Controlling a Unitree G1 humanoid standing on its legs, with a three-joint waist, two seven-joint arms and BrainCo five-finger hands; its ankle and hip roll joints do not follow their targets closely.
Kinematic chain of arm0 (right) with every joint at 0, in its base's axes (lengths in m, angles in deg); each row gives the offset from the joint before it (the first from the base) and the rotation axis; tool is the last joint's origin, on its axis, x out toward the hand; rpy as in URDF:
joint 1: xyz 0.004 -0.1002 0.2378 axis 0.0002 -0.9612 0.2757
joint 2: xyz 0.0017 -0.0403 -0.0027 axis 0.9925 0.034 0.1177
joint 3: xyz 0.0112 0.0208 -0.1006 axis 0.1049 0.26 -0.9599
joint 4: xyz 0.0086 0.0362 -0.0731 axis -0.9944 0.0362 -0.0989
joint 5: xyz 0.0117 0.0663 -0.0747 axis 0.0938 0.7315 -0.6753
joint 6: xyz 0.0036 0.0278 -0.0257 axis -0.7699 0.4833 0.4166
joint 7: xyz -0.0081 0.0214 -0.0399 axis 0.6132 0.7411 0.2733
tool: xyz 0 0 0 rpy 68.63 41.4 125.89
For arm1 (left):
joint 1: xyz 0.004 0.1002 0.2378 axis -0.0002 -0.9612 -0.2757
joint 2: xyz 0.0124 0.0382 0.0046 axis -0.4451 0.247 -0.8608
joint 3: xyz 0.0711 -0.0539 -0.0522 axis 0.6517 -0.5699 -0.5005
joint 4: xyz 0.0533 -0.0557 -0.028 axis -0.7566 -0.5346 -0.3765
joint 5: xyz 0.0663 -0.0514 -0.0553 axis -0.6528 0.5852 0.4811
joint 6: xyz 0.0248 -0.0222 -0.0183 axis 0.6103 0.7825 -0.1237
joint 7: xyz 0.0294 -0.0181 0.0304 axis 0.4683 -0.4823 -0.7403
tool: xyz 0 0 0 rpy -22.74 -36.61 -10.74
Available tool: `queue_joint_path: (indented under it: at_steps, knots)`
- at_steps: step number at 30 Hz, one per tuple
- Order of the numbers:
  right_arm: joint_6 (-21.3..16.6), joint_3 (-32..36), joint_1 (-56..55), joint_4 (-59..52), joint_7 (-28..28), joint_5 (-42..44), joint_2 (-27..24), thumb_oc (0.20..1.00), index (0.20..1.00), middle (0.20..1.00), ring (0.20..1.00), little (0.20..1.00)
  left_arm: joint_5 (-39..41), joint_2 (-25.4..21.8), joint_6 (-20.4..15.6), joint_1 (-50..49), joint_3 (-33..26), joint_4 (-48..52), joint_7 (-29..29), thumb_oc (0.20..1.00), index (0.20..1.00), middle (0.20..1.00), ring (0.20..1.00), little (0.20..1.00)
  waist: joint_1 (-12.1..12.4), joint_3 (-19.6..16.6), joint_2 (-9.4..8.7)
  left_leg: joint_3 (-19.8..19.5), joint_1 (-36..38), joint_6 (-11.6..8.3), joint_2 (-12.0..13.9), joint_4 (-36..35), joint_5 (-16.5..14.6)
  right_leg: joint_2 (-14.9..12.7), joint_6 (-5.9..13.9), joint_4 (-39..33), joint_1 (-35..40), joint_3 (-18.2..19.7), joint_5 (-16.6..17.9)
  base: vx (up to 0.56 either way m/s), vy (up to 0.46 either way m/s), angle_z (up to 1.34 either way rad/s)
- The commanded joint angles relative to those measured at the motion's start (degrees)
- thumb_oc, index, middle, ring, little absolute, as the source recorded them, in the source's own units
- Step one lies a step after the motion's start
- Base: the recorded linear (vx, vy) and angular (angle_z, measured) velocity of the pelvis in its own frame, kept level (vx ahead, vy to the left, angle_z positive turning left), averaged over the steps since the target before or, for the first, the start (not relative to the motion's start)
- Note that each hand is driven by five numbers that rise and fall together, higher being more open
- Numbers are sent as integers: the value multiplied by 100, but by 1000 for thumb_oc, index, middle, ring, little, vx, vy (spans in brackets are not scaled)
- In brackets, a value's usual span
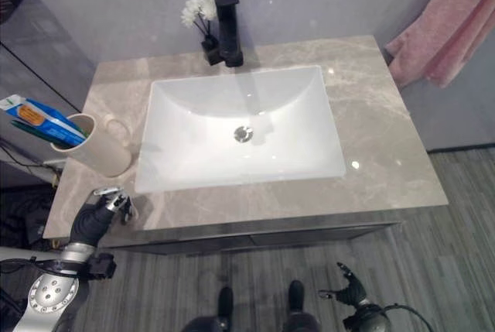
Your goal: Put brush and paste in cup on sink, flatten towel.
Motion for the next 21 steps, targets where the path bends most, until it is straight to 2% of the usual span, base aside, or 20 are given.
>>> queue_joint_path:
  at_steps: [1, 21]
  knots:
    - [1, -71, 270, 337, -224, 136, 102, 1000, 1000, 1000, 1000, 1000, 10, -245, -314, 182, -341, 31, -155, 200, 200, 200, 200, 200, -67, 34, -233, 233, -298, -75, 159, -2, 227, -260, 147, 120, 233, 137, -345, 0, 0, 0]
    - [232, 290, 462, 1716, -228, 538, 349, 1000, 1000, 1000, 1000, 1000, -92, -456, -172, 694, -804, -356, -363, 200, 200, 200, 200, 200, -150, 195, -276, 230, -443, -50, 152, -2, 195, -292, 146, 407, -68, 165, -456, 1, 0, 0]
